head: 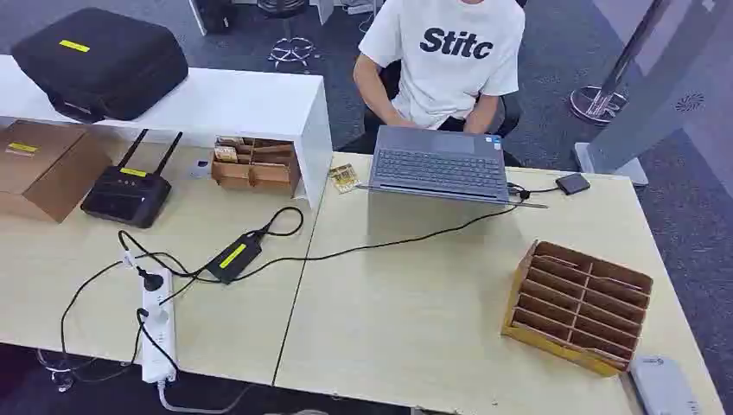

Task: Pass the card to the sensor for recognition and then transmit it.

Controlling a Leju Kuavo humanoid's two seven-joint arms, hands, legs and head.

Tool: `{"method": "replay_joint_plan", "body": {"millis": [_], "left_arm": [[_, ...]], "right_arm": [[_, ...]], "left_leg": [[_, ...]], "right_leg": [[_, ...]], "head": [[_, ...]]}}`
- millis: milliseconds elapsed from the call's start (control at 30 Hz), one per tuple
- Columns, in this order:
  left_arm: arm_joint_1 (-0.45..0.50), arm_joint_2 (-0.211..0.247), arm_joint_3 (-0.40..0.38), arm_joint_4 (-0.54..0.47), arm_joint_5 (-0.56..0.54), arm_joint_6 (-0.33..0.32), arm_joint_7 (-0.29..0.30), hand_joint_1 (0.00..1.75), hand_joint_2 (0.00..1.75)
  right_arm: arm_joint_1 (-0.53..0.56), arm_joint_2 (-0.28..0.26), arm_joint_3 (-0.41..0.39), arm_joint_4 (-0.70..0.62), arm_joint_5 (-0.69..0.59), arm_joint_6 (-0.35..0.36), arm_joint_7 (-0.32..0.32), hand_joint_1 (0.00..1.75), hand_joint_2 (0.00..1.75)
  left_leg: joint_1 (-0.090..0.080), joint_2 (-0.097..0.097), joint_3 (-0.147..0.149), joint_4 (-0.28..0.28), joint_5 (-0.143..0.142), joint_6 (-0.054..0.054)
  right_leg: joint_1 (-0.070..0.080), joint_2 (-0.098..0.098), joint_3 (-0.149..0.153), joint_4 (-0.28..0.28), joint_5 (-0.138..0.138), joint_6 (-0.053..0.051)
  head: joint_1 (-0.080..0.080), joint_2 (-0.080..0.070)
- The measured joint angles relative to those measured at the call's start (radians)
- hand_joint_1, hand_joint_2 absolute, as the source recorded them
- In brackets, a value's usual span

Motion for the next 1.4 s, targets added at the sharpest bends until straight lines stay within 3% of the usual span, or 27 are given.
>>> {"method": "replay_joint_plan", "body": {"millis": [100, 167, 200, 233, 267, 300, 333, 367, 433, 567, 600, 767, 867, 967, 1067, 1167, 1233, 1400], "left_arm": [[0.0, -0.001, 0.0, 0.0, 0.0, 0.006, -0.008, 0.0, 1.75], [-0.002, -0.001, 0.0, 0.0, 0.0, 0.016, -0.008, 0.0, 1.75], [-0.002, -0.003, 0.0, 0.0, 0.0, 0.018, -0.009, 0.0, 1.75], [0.0, -0.006, 0.0, 0.0, 0.0, 0.018, -0.013, 0.0, 1.75], [0.003, -0.009, 0.0, 0.0, 0.001, 0.021, -0.018, 0.0, 1.75], [0.006, -0.009, 0.0, 0.002, 0.001, 0.026, -0.023, 0.0, 1.75], [0.005, -0.013, 0.0, 0.003, 0.001, 0.026, -0.028, 0.0, 1.75], [0.0, -0.02, 0.001, 0.003, 0.001, 0.026, -0.032, 0.0, 1.75], [-0.006, -0.029, 0.002, 0.004, 0.002, 0.028, -0.034, 0.0, 1.75], [0.001, -0.037, 0.003, 0.005, 0.002, 0.026, -0.041, 0.0, 1.75], [0.002, -0.039, 0.005, 0.006, 0.002, 0.026, -0.044, 0.0, 1.75], [0.0, -0.051, 0.023, 0.008, 0.002, 0.026, -0.077, 0.0, 1.75], [0.0, -0.061, 0.036, 0.008, 0.002, 0.026, -0.092, 0.0, 1.75], [0.001, -0.065, 0.041, 0.012, 0.002, 0.026, -0.096, 0.0, 1.75], [0.0, -0.071, 0.047, 0.015, 0.002, 0.026, -0.103, 0.0, 1.75], [0.0, -0.077, 0.054, 0.016, 0.002, 0.023, -0.104, 0.0, 1.75], [0.0, -0.079, 0.055, 0.016, 0.002, 0.02, -0.104, 0.0, 1.75], [0.0, -0.079, 0.059, 0.016, 0.002, 0.02, -0.104, 0.0, 1.75]], "right_arm": [[0.005, 0.013, -0.005, -0.117, 0.025, -0.002, -0.067, 0.0, 0.0], [0.089, 0.014, 0.031, -0.263, -0.06, -0.075, -0.076, 0.0, 0.0], [0.19, 0.013, 0.078, -0.367, -0.145, -0.168, -0.124, 0.0, 0.0], [0.29, 0.019, 0.145, -0.485, -0.213, -0.327, -0.204, 0.0, 0.0], [0.369, 0.02, 0.213, -0.572, -0.233, -0.513, -0.268, 0.0, 0.0], [0.423, 0.02, 0.309, -0.656, -0.197, -0.708, -0.328, 0.0, 0.0], [0.462, 0.021, 0.432, -0.728, -0.139, -0.848, -0.372, 0.0, 0.0], [0.499, 0.024, 0.553, -0.791, -0.08, -0.869, -0.404, 0.0, 0.0], [0.545, 0.027, 0.72, -0.891, -0.018, -0.849, -0.447, 0.0, 0.0], [0.594, 0.031, 0.871, -1.024, 0.018, -0.832, -0.547, 0.0, 0.0], [0.582, 0.031, 0.89, -1.051, 0.027, -0.83, -0.571, 0.0, 1.75], [0.41, 0.031, 0.895, -1.172, 0.063, -0.816, -0.587, 0.0, 1.75], [0.336, 0.031, 0.922, -1.222, 0.076, -0.73, -0.588, 0.0, 1.75], [0.32, 0.031, 0.943, -1.242, 0.079, -0.7, -0.588, 0.0, 1.75], [0.321, 0.031, 0.986, -1.259, 0.172, -0.535, -0.587, 0.0, 1.75], [0.311, 0.03, 1.073, -1.265, 0.396, -0.342, -0.523, 0.0, 1.75], [0.302, 0.026, 1.126, -1.261, 0.456, -0.328, -0.506, 0.0, 1.75], [0.294, 0.019, 1.181, -1.255, 0.464, -0.334, -0.5, 0.0, 1.75]], "left_leg": [[0.0, 0.0, 0.0, 0.0, 0.0, 0.0], [-0.004, -0.003, 0.002, 0.001, -0.001, 0.002], [-0.009, -0.013, 0.001, 0.001, -0.001, 0.006], [-0.01, -0.026, -0.003, 0.0, -0.001, 0.006], [-0.009, -0.027, -0.008, 0.0, -0.002, 0.005], [-0.005, -0.021, -0.008, 0.0, -0.004, 0.0], [-0.002, -0.006, -0.007, 0.0, -0.005, -0.001], [-0.002, 0.003, -0.005, 0.0, -0.007, -0.002], [-0.003, 0.006, 0.0, 0.0, -0.007, 0.0], [-0.002, 0.002, -0.001, 0.0, -0.005, 0.0], [-0.002, 0.003, -0.001, 0.0, -0.005, -0.001], [-0.002, 0.004, 0.0, 0.0, -0.004, -0.001], [-0.002, 0.003, 0.0, 0.001, -0.003, 0.0], [-0.002, 0.002, -0.001, 0.001, -0.003, 0.0], [-0.002, 0.002, -0.001, 0.001, -0.004, 0.0], [-0.001, 0.003, -0.001, 0.001, -0.003, 0.0], [-0.001, 0.0, -0.002, 0.001, -0.003, -0.001], [-0.001, -0.001, -0.002, 0.001, -0.002, -0.001]], "right_leg": [[0.0, 0.0, 0.0, 0.0, 0.001, 0.0], [-0.004, -0.003, -0.002, 0.0, -0.003, 0.006], [-0.009, -0.014, 0.005, 0.004, -0.009, 0.009], [-0.01, -0.026, 0.011, 0.007, -0.013, 0.008], [-0.009, -0.027, 0.011, 0.008, -0.013, 0.007], [-0.006, -0.02, 0.007, 0.005, -0.009, 0.002], [-0.003, -0.008, 0.004, 0.003, -0.007, 0.0], [-0.003, 0.001, 0.002, 0.003, -0.007, 0.0], [-0.005, 0.005, 0.0, 0.003, -0.008, 0.002], [-0.003, 0.001, 0.003, 0.003, -0.006, 0.0], [-0.003, 0.003, 0.002, 0.003, -0.005, -0.002], [-0.003, 0.005, 0.003, 0.003, -0.004, -0.001], [-0.003, 0.003, 0.003, 0.003, -0.004, 0.0], [-0.002, 0.001, 0.004, 0.003, -0.004, 0.0], [-0.002, 0.002, 0.003, 0.004, -0.004, 0.0], [-0.002, 0.002, 0.003, 0.004, -0.004, 0.0], [-0.001, -0.001, 0.003, 0.004, -0.004, 0.0], [-0.001, -0.001, 0.003, 0.004, -0.004, -0.001]], "head": [[-0.001, 0.0], [-0.001, 0.0], [0.001, 0.0], [-0.001, 0.0], [0.001, 0.0], [0.0, 0.0], [0.0, 0.0], [0.0, 0.0], [-0.002, 0.0], [0.0, 0.0], [0.001, 0.0], [0.001, 0.0], [0.001, 0.0], [0.001, 0.0], [0.001, 0.0], [0.001, 0.0], [0.002, 0.0], [0.001, 0.0]]}}
